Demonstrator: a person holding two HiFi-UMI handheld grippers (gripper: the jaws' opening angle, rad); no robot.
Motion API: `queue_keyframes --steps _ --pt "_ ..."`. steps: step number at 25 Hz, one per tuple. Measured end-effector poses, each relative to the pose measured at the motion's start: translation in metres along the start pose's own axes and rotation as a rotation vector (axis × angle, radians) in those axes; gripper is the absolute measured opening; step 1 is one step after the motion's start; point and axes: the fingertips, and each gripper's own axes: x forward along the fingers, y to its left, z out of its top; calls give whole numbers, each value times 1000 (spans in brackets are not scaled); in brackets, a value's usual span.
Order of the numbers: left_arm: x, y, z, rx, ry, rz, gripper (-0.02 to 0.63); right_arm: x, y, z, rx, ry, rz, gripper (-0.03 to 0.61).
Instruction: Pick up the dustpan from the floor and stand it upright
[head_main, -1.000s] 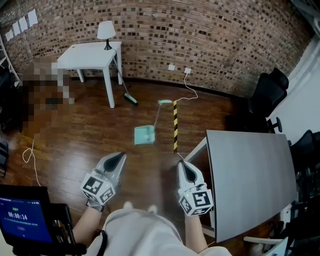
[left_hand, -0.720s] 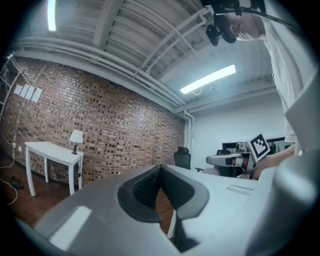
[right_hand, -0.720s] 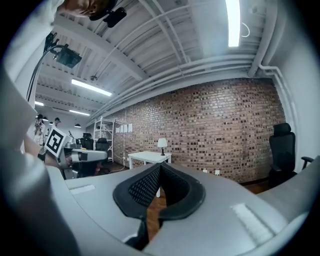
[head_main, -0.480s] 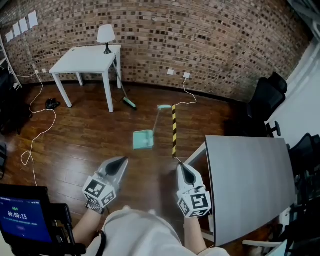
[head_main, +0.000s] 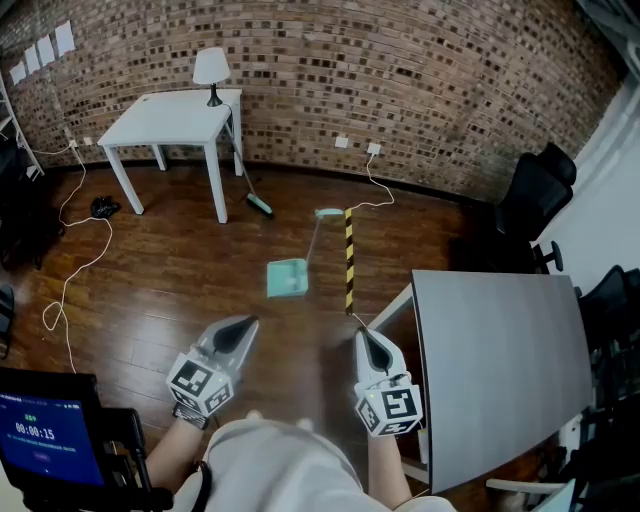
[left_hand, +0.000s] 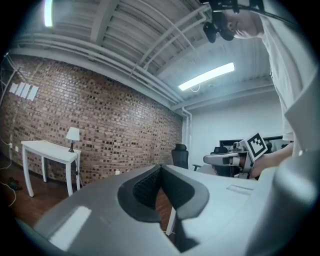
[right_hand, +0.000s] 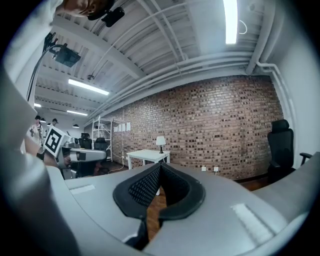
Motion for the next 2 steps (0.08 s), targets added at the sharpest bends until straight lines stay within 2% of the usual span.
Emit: queue_keyframes --steps 2 --pt "2 0 -1 0 1 -1 2 0 -1 -1 2 1 0 11"
